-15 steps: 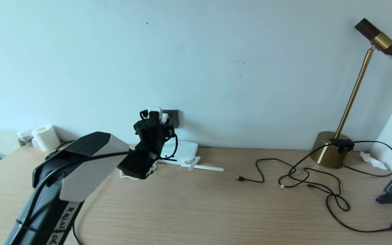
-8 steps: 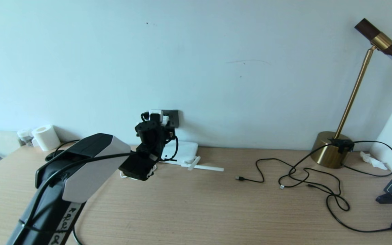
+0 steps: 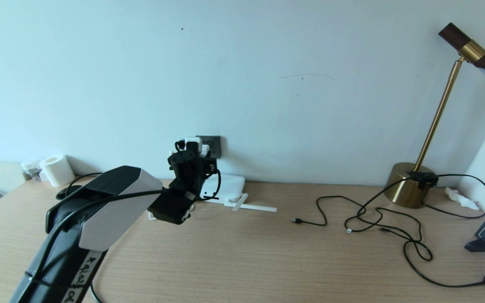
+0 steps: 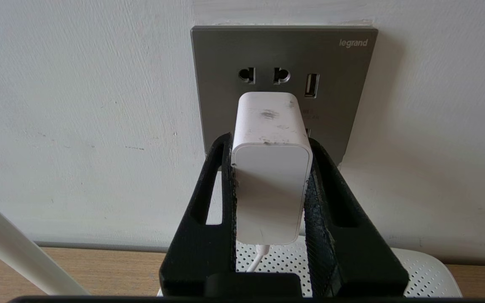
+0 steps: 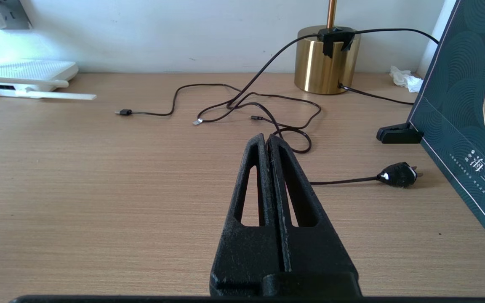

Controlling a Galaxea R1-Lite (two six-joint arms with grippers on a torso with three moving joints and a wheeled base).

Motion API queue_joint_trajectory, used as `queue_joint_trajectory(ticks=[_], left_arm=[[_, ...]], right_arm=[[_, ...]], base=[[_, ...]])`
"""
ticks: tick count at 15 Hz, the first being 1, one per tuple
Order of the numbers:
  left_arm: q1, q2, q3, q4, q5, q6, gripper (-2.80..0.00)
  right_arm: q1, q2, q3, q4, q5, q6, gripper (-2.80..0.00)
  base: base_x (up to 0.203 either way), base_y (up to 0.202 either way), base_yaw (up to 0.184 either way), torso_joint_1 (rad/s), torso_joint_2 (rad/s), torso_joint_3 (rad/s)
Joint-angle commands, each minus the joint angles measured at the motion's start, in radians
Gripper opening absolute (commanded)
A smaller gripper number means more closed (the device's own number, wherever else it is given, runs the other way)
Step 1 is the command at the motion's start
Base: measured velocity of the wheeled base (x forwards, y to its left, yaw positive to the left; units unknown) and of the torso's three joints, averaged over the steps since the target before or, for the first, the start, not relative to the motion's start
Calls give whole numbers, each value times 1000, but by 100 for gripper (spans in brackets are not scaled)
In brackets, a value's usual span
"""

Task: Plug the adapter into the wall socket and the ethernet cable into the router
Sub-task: Plug plug into socket

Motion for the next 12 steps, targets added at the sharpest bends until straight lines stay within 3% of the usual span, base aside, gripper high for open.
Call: queue_joint_trajectory(ticks=[1, 12], left_arm=[[0, 1, 0, -7, 2, 0, -280], [-3, -16, 3, -11, 14, 1, -280]], right_arm=[[0, 0, 11, -1, 0, 0, -280], [0, 0, 11, -1, -2, 0, -280]], base=[[0, 0, 0, 0, 0, 0], [0, 0, 0, 0, 0, 0]])
